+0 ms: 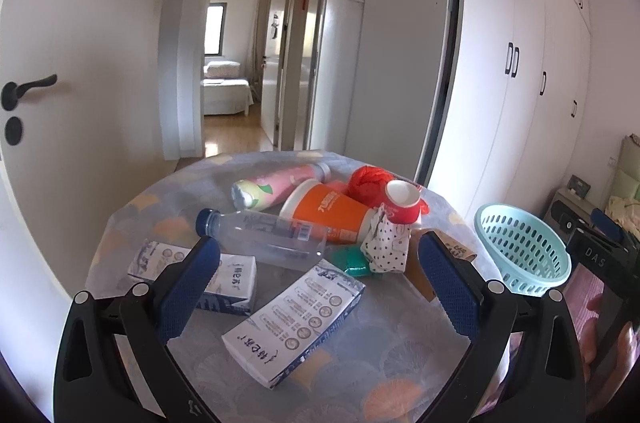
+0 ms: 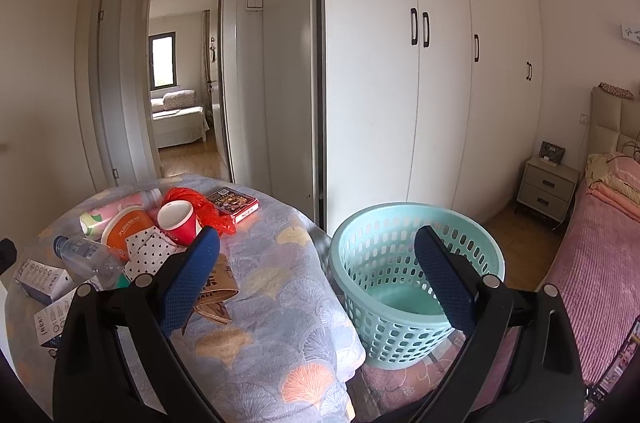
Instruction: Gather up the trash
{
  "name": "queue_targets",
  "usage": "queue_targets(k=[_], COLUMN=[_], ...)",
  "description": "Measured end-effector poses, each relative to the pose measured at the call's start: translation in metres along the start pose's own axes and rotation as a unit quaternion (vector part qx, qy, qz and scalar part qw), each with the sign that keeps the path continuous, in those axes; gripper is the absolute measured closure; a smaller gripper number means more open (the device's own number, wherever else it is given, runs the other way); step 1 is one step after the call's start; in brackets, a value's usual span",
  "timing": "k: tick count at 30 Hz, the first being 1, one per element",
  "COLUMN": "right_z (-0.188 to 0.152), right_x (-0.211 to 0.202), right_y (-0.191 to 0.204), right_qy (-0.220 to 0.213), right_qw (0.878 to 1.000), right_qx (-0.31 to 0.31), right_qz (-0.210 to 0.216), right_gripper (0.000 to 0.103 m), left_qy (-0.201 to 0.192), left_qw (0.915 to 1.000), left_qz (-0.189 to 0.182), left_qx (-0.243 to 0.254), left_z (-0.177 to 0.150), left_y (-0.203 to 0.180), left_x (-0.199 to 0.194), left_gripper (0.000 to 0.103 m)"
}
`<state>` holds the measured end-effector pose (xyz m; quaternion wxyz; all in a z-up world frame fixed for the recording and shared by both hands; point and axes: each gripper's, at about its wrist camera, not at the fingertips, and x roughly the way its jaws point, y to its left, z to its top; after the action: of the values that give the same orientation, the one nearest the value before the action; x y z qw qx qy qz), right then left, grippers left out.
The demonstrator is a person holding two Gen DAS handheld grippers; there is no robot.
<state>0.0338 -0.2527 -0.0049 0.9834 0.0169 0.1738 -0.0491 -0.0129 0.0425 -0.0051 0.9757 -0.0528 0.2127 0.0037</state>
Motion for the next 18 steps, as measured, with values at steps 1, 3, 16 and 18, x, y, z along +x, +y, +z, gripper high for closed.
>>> queue_targets(k=[1, 3, 16, 18], right_z=[0.0000, -0.0003, 0.0007, 0.0002], right_x=[0.0004, 0.0013, 0.0044, 0.0058], right_y=[0.0006, 0.0009, 0.0064, 0.0069], right_qy=[0.000, 0.000, 0.000, 0.003], right_qw=[1.000, 1.000, 1.000, 1.000], right_qx=[0.000, 0.000, -0.015, -0.014], right_qz=[0.000, 0.000, -0.004, -0.002], right_gripper=[0.010, 0.010, 0.012, 0.012], left_qy=[0.001, 0.002, 0.010, 0.011], left_qw=[1.0000, 1.0000, 0.9999, 0.9999], left_qz=[0.000, -0.002, -0.007, -0.006], left_qx=[0.000, 0.000, -0.001, -0.001], left_z=[-0.0004, -0.0005, -0.0037, -0.0037], left_y=[0.0003, 0.0004, 0.0044, 0.0055], left_x=[0.0009, 0.0008, 0.0075, 0.0081], left_gripper=[0.007, 0.007, 0.007, 0.007])
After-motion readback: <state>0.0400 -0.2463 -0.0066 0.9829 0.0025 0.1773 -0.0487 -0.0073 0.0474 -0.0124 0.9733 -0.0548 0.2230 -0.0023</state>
